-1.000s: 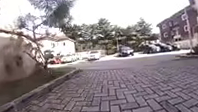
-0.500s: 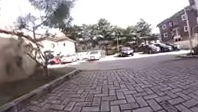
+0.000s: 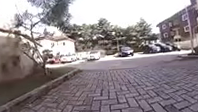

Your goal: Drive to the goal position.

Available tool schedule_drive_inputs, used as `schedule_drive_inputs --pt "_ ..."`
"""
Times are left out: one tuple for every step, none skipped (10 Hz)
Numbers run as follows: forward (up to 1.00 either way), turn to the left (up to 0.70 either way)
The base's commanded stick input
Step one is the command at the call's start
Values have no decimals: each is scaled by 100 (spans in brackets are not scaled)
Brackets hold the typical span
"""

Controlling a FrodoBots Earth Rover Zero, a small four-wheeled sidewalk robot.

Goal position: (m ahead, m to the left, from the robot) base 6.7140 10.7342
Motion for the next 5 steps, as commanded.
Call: schedule_drive_inputs --pt "70 0" --pt "70 0" --pt "70 0" --pt "70 0" --pt "70 0"
